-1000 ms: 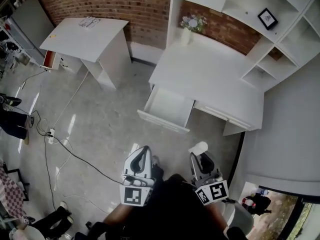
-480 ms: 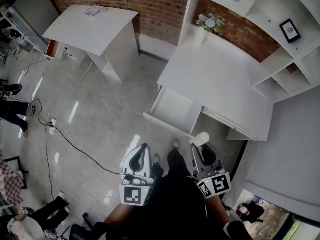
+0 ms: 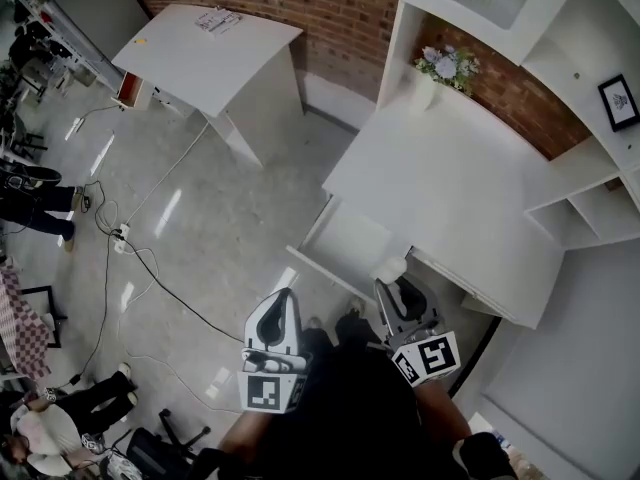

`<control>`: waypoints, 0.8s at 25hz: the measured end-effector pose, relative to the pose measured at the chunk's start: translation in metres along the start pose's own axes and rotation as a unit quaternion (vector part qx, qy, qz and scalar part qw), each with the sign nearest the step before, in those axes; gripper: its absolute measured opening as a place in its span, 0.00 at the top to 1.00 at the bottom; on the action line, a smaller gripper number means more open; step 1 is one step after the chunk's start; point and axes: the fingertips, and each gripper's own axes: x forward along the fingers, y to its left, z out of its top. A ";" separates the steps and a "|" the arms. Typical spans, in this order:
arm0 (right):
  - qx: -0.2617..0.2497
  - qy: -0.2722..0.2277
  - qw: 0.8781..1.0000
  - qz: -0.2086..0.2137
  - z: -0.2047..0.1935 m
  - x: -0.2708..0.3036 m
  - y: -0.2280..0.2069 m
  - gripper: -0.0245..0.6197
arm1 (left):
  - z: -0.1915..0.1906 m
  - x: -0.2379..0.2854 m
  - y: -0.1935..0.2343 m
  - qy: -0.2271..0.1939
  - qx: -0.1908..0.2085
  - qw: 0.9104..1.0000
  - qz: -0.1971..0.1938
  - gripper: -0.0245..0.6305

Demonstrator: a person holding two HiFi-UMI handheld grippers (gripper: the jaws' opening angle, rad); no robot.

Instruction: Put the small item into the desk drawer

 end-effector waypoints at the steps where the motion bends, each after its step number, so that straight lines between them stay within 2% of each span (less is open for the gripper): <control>1: 0.000 0.005 1.000 0.006 -0.001 0.004 -0.007 0.75 | 0.001 0.004 -0.002 -0.001 -0.001 1.000 0.008 0.93; 5: -0.004 0.022 0.999 0.024 -0.015 0.020 -0.037 0.75 | 0.001 0.022 -0.010 -0.007 0.020 1.000 0.022 0.93; 9: 0.006 0.042 0.999 0.022 -0.033 0.034 -0.052 0.75 | -0.006 0.033 -0.017 0.002 0.013 1.000 0.027 0.93; 20: 0.018 0.104 0.994 -0.006 -0.093 0.093 -0.072 0.75 | -0.025 0.089 0.015 0.017 0.000 1.000 0.001 0.93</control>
